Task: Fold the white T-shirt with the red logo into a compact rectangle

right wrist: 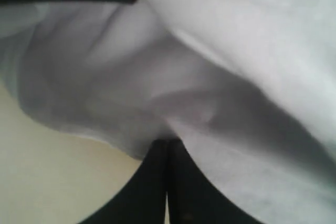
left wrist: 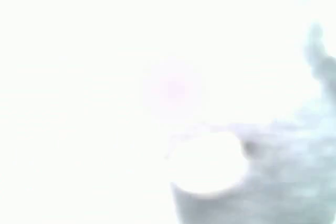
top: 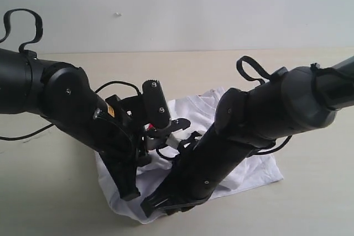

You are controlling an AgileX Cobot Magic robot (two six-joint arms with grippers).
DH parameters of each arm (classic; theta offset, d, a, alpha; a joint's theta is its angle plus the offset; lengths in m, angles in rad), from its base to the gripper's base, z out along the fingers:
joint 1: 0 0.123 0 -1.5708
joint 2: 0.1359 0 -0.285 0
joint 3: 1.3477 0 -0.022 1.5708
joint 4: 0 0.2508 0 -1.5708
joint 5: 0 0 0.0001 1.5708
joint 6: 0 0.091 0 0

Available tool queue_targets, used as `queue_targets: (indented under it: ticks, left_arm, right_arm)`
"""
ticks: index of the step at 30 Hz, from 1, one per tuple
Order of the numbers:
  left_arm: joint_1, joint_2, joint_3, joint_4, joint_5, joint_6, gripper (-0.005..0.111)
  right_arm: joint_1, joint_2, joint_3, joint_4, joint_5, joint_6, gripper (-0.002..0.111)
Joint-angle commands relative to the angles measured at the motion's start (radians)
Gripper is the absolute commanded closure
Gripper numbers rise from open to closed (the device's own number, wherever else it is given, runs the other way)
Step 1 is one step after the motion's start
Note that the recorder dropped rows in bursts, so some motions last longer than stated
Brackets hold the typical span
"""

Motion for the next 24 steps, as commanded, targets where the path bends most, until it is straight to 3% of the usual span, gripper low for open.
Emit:
queue_targets:
  ticks: [1,7,14,21,24]
  left_arm:
    - [-0.001,-0.005,-0.003,-0.013,-0.002,0.0,0.107]
    - [-0.001,-0.005,-0.003,-0.068,0.068,0.029,0.107]
    - [0.032,-0.005,-0.003,0.015,0.072,0.04,0.107]
    - [0.047,-0.005,-0.003,-0.029,0.154,0.069,0.107]
    - [0.047,-0.005,-0.003,-0.03,0.172,0.079,0.107]
  right_arm:
    - [0.009,0.041,0.003,-0.005,-0.121,0.044,0.108]
    - [0.009,0.016,0.003,-0.007,-0.185,0.076,0.108]
    - [0.009,-0.122,0.003,-0.131,0.008,0.071,0.108]
    - [0.009,-0.264,0.003,-0.483,0.031,0.337,0.108]
    - [0.009,-0.285,0.003,-0.549,0.102,0.355,0.108]
